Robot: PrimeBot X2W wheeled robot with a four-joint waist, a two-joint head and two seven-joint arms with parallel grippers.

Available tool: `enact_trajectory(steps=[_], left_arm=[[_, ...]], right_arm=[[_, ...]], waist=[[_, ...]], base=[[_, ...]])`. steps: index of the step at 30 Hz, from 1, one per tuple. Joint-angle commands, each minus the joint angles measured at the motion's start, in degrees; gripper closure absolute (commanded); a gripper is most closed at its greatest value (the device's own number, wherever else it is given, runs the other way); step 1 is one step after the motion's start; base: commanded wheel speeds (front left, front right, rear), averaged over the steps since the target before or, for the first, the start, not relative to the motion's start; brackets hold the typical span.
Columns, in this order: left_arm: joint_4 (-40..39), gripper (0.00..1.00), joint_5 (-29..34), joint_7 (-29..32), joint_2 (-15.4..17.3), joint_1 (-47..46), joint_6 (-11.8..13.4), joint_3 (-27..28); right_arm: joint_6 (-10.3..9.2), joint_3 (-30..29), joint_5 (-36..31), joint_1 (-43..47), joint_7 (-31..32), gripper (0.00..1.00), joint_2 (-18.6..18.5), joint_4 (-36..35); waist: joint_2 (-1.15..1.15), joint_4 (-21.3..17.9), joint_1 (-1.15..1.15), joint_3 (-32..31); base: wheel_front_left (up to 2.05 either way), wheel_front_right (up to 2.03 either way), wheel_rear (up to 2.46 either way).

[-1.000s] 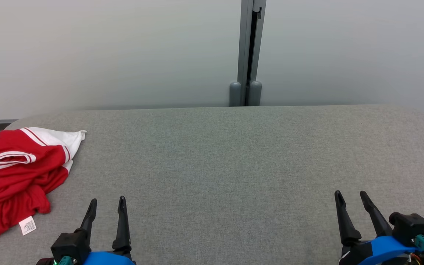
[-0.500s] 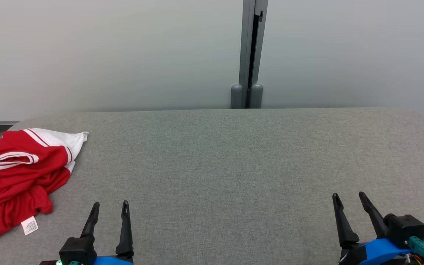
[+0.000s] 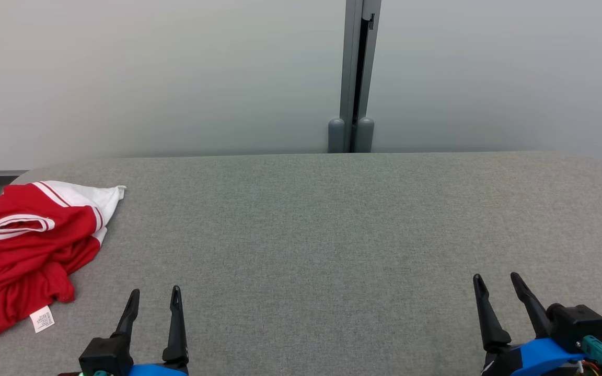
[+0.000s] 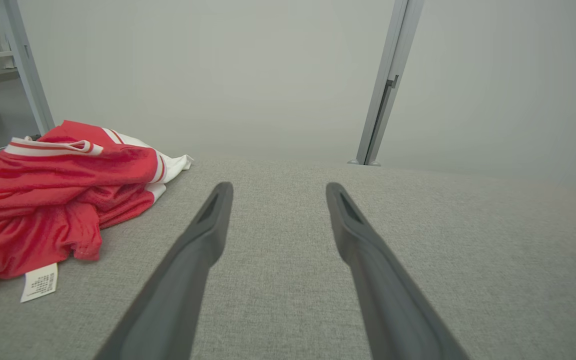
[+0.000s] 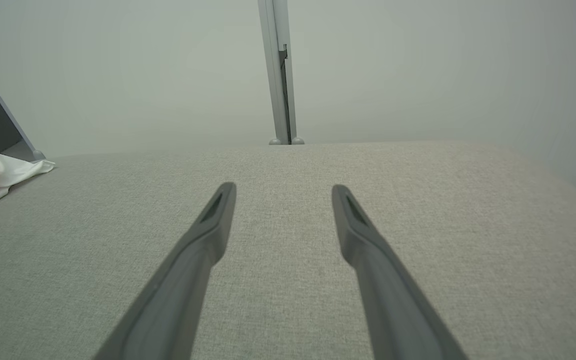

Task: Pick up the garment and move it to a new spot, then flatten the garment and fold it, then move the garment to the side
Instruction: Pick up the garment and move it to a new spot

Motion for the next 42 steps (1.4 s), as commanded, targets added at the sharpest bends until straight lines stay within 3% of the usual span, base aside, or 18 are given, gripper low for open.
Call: enact_trajectory(steps=[1,9,30,42], left_arm=[[0.08,0.00,-0.37,-0.51,0.03,0.37,-0.04,0.16],[-0.64,0.00,-0.23,-0.36,0.27,-0.66,0.58,0.42],[-4.93,0.00,-0.06,1.75,2.99,1.30,2.79,1.04],[-8.21,0.00,-1.20,0.55,2.97,4.55,5.62,3.85]], right_arm=[[0.03,-0.14,0.03,0.91,-0.03,0.00,-0.40,0.04],[0.03,-0.63,0.36,1.25,-0.55,0.00,-0.37,0.26],[0.03,0.67,1.73,0.91,-2.23,0.00,-0.36,1.47],[0.03,4.86,0.91,-3.27,-1.63,0.00,-0.37,2.91]], waist=[[0.00,0.07,0.00,0.02],[0.00,4.20,0.00,0.20],[0.00,26.41,0.00,-0.12],[0.00,28.01,0.00,1.74]], base=[[0.00,0.00,0.00],[0.00,0.00,0.00],[0.00,0.00,0.00],[0.00,0.00,0.00]])
